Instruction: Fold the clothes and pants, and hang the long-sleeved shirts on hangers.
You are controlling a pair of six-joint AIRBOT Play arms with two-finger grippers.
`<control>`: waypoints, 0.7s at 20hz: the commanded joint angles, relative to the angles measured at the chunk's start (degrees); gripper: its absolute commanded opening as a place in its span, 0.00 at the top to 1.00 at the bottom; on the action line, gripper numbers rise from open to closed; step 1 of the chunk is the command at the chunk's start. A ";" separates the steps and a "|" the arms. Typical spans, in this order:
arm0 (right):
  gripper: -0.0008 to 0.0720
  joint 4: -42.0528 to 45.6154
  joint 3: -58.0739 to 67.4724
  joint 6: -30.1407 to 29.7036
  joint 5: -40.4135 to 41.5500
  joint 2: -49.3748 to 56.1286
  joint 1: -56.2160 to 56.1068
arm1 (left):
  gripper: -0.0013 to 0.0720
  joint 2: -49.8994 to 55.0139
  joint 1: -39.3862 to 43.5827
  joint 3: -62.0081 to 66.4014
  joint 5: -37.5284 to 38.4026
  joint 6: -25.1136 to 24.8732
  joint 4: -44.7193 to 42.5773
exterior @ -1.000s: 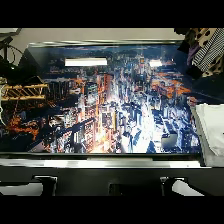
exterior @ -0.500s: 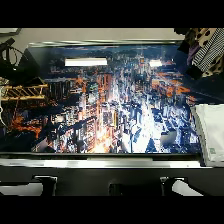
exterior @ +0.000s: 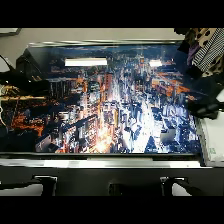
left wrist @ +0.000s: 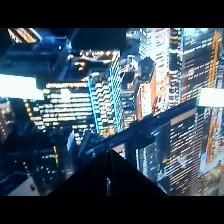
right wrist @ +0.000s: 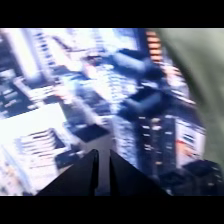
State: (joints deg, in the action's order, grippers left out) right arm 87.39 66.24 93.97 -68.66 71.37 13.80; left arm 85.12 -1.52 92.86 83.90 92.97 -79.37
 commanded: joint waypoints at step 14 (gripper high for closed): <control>0.93 -4.85 0.11 -2.27 -1.42 -0.20 -24.41 | 0.96 -5.09 4.46 -14.16 -1.86 -2.99 -5.75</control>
State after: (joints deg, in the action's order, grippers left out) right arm 82.28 66.28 91.66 -69.60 71.22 -10.24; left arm 79.99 2.92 78.87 81.91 90.13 -85.01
